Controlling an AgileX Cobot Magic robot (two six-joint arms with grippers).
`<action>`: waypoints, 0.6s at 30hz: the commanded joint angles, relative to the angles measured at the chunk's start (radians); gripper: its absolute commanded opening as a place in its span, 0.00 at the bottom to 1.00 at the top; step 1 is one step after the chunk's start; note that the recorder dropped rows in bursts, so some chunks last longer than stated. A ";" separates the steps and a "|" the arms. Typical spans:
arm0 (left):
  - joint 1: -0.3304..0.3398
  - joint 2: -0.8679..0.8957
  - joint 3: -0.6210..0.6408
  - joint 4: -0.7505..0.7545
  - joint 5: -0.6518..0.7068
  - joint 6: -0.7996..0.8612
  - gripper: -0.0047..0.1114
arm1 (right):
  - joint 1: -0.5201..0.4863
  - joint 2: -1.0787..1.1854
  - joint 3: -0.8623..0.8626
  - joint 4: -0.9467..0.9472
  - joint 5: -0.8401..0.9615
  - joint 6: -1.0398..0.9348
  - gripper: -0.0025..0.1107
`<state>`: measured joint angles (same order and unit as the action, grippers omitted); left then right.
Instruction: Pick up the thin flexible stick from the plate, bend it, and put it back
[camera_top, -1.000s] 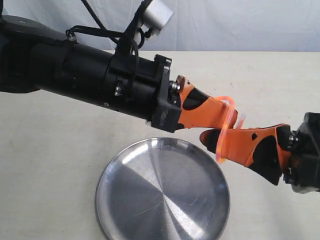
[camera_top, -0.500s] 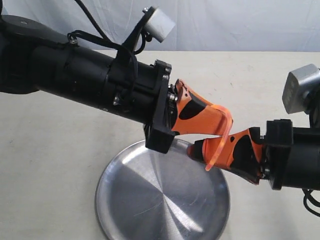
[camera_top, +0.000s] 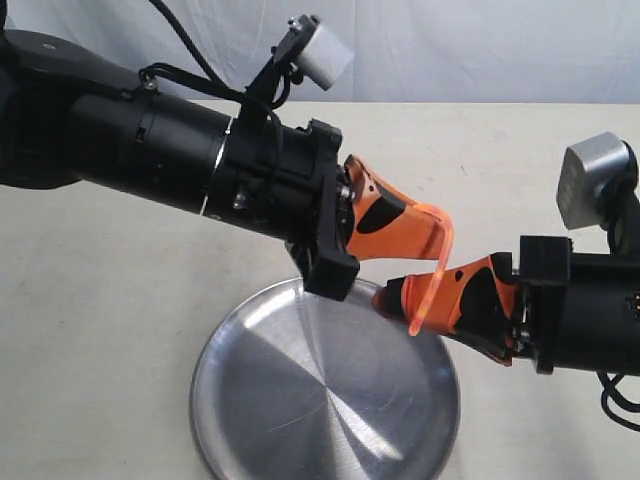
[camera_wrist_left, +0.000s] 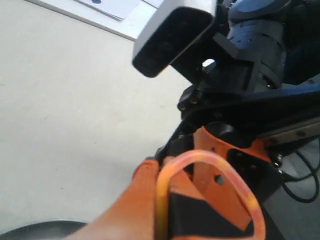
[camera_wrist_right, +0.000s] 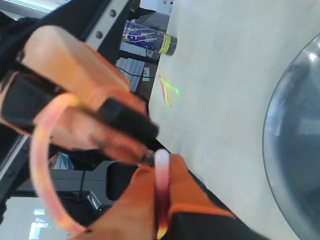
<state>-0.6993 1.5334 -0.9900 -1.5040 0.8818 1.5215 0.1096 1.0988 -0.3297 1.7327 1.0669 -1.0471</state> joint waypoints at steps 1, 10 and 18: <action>-0.001 0.002 -0.001 0.009 -0.111 -0.071 0.04 | 0.003 0.004 -0.006 0.012 0.000 -0.026 0.02; -0.001 0.002 -0.001 0.062 -0.157 -0.165 0.08 | 0.003 0.004 -0.006 0.012 -0.004 -0.033 0.02; 0.000 0.002 -0.001 0.184 -0.190 -0.299 0.40 | 0.003 0.004 -0.006 0.012 -0.004 -0.033 0.02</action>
<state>-0.6993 1.5349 -0.9900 -1.3727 0.7152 1.2854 0.1096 1.1007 -0.3297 1.7473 1.0386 -1.0629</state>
